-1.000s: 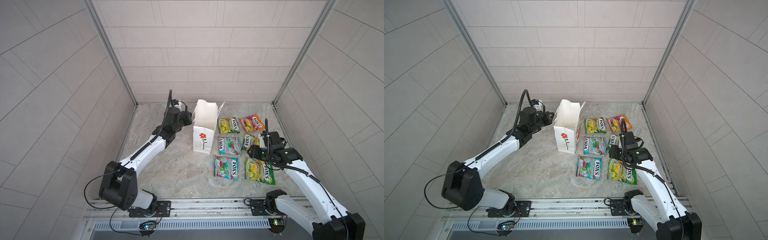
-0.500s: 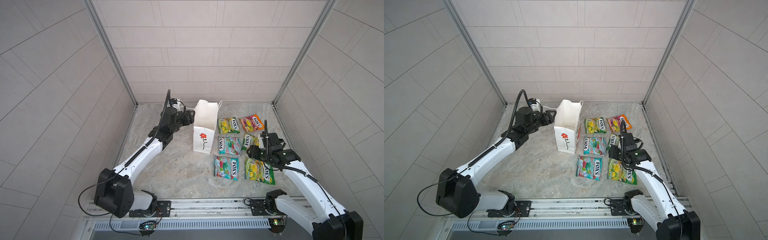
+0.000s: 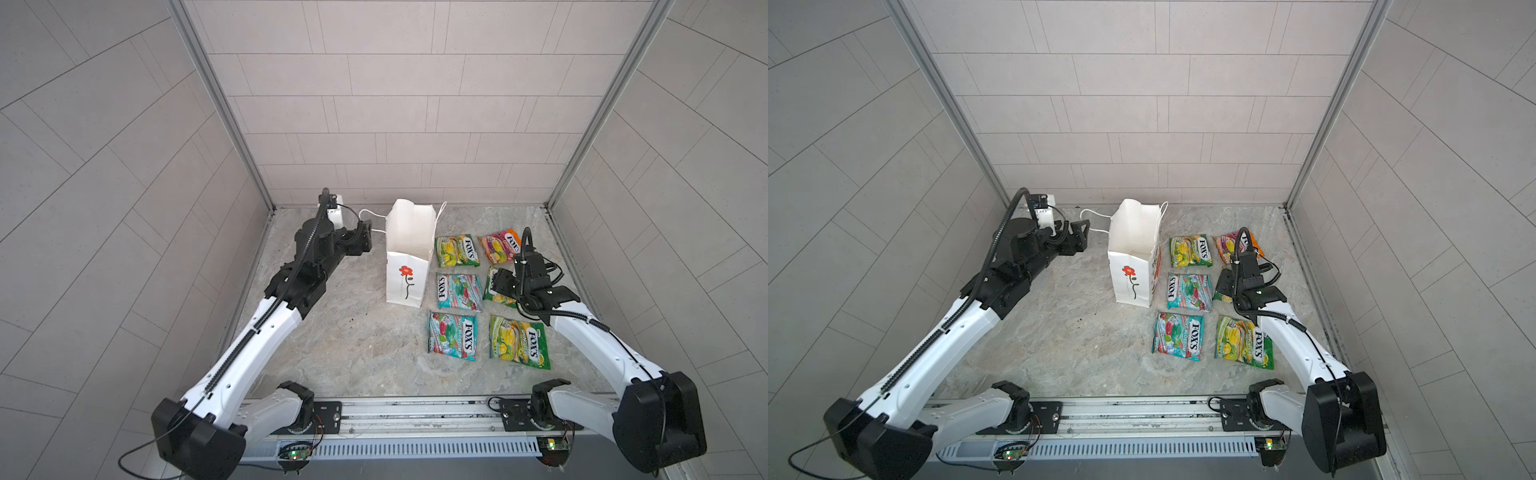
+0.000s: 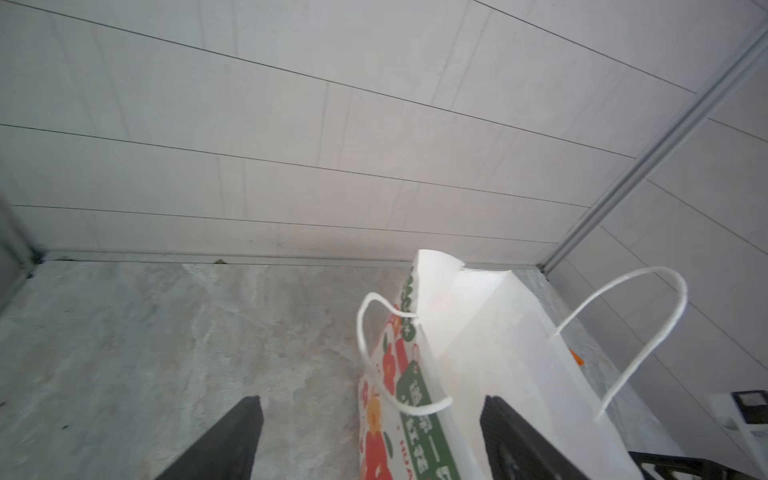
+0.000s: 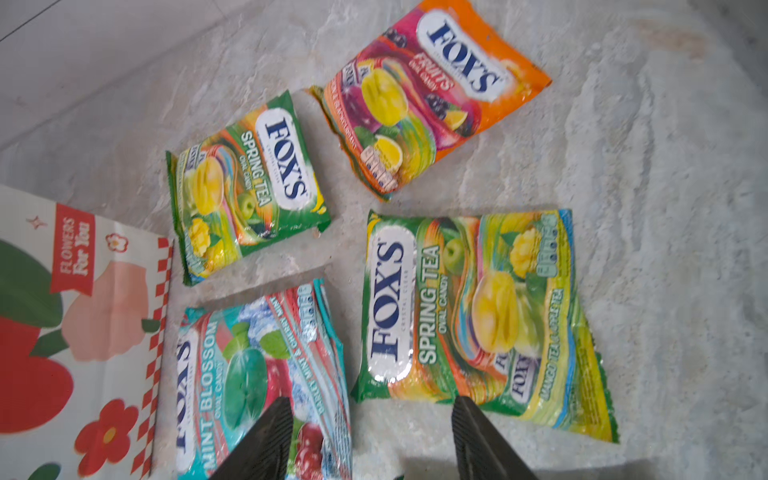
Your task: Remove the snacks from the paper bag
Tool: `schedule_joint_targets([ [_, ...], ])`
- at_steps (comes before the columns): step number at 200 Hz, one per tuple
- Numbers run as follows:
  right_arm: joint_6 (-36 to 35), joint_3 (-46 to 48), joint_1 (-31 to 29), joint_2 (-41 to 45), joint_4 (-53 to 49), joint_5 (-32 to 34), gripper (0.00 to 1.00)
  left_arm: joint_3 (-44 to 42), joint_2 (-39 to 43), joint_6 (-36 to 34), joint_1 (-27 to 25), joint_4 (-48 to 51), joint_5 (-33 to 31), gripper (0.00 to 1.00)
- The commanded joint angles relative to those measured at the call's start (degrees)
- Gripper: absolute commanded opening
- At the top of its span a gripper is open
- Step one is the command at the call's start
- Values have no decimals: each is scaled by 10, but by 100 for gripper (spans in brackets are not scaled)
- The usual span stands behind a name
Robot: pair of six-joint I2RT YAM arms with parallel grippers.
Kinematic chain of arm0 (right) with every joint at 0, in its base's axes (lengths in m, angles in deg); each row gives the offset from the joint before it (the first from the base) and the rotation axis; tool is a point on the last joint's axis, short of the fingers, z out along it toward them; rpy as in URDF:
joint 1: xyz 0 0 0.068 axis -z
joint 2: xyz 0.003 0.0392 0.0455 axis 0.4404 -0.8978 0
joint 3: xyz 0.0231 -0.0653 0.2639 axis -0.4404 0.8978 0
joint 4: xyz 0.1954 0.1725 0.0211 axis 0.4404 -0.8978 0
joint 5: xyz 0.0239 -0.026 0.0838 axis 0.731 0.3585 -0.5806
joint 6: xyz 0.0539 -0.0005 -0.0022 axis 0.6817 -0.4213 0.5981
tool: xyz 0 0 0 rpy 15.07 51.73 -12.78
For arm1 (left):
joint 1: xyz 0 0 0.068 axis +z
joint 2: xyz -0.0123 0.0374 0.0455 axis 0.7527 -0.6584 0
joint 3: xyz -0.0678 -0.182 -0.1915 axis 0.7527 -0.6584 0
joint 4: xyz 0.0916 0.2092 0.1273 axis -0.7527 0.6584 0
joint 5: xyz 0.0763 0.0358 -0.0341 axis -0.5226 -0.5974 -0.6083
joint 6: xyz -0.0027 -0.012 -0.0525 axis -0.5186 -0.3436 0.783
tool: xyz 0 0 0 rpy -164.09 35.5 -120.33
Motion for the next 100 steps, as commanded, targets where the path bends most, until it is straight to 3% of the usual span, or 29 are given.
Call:
schedule_joint_targets([
  [1, -29, -13, 3, -18, 71, 96, 64, -45, 26, -27, 3, -6, -126, 88],
  [65, -110, 29, 4, -53, 208, 204, 67, -155, 26, -1, 3, -55, -295, 88],
  [100, -143, 56, 4, -58, 268, 249, 67, -212, 0, -14, 2, -127, -325, 88],
])
